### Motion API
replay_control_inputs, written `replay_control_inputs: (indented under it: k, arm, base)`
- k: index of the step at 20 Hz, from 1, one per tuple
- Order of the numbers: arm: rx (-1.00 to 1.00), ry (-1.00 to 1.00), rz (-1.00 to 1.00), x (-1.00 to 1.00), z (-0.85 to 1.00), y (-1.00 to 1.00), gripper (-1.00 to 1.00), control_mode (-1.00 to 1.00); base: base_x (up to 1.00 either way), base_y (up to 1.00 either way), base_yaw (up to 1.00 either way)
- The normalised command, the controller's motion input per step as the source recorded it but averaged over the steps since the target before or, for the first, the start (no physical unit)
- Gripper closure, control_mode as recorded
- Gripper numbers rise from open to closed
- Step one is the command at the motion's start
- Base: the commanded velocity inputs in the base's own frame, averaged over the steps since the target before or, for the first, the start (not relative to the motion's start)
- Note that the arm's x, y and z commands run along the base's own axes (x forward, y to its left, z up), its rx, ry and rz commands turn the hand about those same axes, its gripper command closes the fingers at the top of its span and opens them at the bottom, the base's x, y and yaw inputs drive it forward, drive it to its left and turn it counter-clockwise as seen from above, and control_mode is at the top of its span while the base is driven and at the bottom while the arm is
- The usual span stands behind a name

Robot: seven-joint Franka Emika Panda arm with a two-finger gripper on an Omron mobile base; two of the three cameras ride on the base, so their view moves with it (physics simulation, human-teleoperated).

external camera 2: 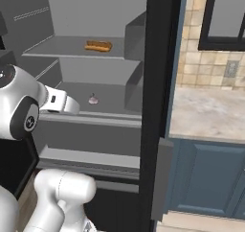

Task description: Retrieve the bottle and the shaker from the cabinet and place them next to the mixing bowl on the counter. Then add garlic from the fridge to the mixing bowl.

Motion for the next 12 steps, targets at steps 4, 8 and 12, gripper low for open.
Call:
replay_control_inputs:
  k: [4, 8, 12]
  arm:
    - [0.00, 0.00, 0.00, 0.00, 0.00, 0.00, -1.00, 1.00]
    - [0.00, 0.00, 0.00, 0.00, 0.00, 0.00, -1.00, 1.00]
    - [0.00, 0.00, 0.00, 0.00, 0.00, 0.00, -1.00, 1.00]
  base:
    - [0.19, 0.00, 0.00]
    - [0.00, 0.00, 0.00]
    - [0.00, 0.00, 0.00]
